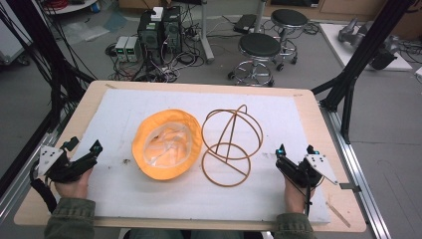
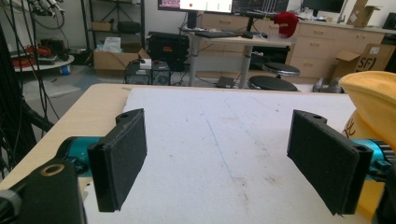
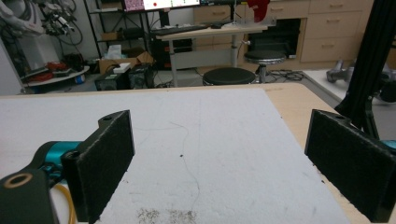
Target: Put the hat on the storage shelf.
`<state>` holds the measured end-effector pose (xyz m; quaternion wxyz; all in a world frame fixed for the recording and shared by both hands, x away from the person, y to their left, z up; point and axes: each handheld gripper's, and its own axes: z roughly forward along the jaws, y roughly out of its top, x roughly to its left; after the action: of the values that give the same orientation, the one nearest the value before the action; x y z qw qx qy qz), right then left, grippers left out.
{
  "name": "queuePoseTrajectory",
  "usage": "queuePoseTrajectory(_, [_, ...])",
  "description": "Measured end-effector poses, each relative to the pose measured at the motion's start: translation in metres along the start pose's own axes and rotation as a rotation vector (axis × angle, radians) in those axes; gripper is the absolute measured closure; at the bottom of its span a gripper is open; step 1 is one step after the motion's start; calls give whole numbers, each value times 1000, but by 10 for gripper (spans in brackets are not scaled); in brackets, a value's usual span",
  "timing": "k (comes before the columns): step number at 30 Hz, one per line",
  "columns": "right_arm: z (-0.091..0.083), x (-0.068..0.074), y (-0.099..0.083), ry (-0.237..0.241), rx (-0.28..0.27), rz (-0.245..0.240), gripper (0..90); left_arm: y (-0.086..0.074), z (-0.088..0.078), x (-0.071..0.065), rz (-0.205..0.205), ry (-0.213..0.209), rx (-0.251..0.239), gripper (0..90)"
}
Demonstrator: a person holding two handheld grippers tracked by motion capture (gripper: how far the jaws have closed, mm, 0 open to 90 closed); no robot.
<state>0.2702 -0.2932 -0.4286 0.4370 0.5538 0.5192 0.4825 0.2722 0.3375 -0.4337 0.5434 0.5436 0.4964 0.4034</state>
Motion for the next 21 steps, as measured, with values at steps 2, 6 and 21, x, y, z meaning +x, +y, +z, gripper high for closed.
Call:
queuePoseTrajectory(2, [0,0,0,2,4,3,71,0,-1,0,-3,7,-2,199])
queuePoseTrajectory(6, [-1,-2,0,-2,21,43,71,0,-3,1,-14,23,-3,184])
queuePoseTrajectory(21, [-1,-2,0,19,21,54,71,-2,-4,2,-25,23,7,185])
